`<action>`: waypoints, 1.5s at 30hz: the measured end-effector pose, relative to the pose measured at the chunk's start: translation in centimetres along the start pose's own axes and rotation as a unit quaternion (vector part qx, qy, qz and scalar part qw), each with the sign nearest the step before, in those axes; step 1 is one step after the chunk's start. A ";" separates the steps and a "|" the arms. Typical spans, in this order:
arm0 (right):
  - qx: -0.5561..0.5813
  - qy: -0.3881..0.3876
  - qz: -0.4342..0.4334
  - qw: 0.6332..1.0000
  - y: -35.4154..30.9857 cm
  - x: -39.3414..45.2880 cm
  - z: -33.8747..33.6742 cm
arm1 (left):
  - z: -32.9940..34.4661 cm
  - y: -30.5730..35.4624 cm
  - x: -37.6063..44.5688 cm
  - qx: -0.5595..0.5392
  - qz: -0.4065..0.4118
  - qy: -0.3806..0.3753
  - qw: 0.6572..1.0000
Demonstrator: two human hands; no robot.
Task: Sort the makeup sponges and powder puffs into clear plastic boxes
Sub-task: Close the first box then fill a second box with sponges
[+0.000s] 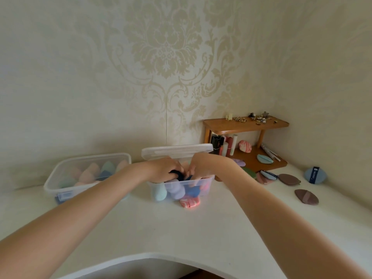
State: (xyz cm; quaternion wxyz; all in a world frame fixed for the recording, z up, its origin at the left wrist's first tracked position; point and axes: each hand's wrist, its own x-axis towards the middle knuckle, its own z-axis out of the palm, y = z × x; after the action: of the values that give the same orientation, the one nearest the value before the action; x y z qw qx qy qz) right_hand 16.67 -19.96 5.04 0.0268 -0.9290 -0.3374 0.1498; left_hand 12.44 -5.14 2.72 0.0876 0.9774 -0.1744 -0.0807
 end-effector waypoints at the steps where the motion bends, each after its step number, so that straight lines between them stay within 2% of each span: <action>1: -0.009 0.013 0.011 1.000 -0.2 0.1 0.3 | 0.0 0.3 0.0 0.002 -0.004 0.001 1.000; 4: -0.001 0.031 0.027 0.999 -0.9 0.3 0.8 | -0.4 1.6 -0.4 0.017 -0.018 0.037 0.999; 7: 0.028 0.028 0.026 0.999 -0.6 -0.5 -0.1 | -0.6 2.5 -1.7 0.054 -0.026 0.151 0.987; 9: 0.060 0.037 0.024 0.997 -0.1 -1.6 -0.8 | -0.5 3.1 -3.2 0.098 0.033 0.268 0.958; 12: 0.128 0.083 0.017 0.988 0.8 -3.8 -1.5 | -0.6 3.4 -5.4 0.167 0.179 0.385 0.890; 13: 0.138 0.102 0.021 0.985 1.1 -4.6 -1.9 | -0.8 3.5 -5.7 0.174 0.198 0.421 0.868; 14: 0.143 0.127 0.028 0.981 1.3 -5.2 -2.3 | -1.1 3.6 -5.9 0.156 0.195 0.454 0.855; 16: 0.118 0.209 0.061 0.969 1.5 -6.3 -3.0 | -2.0 3.9 -6.2 0.089 0.116 0.491 0.859; 18: 0.079 0.303 0.079 0.946 1.3 -7.0 -3.5 | -2.4 3.5 -6.1 0.037 0.006 0.465 0.884; 19: 0.068 0.321 0.060 0.943 1.2 -7.2 -3.4 | -2.5 3.1 -6.1 -0.007 -0.036 0.432 0.901; 20: 0.058 0.299 0.025 0.952 1.1 -7.2 -3.0 | -2.4 2.9 -6.2 -0.063 -0.068 0.392 0.915; 22: 0.062 0.208 -0.035 0.976 1.0 -6.7 -1.6 | -1.9 2.7 -6.7 -0.129 -0.091 0.324 0.933; 24: 0.060 0.156 -0.046 0.985 0.9 -6.4 0.0 | -0.9 2.8 -7.2 -0.110 -0.092 0.253 0.957; 26: 0.051 0.147 -0.042 0.987 0.9 -6.1 1.1 | 0.3 3.1 -7.5 -0.071 -0.107 0.190 0.973; 32: 0.013 0.214 -0.019 0.977 -0.1 -6.2 2.7 | 2.0 3.7 -7.1 0.074 -0.133 0.228 0.962; 39: 0.020 0.252 -0.008 0.967 -0.9 -6.8 2.6 | 1.6 4.2 -7.5 0.101 -0.147 0.245 0.953; 45: 0.029 0.379 -0.043 0.924 -5.0 -7.8 -1.5 | -3.2 3.5 -11.3 0.099 -0.167 0.341 0.920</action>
State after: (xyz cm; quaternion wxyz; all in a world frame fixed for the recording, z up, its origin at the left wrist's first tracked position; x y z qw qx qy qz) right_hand 8.30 -20.99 9.25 0.1855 -0.9001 -0.3369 -0.2049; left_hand 1.40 -3.88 7.94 0.0303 0.9643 0.0246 0.2620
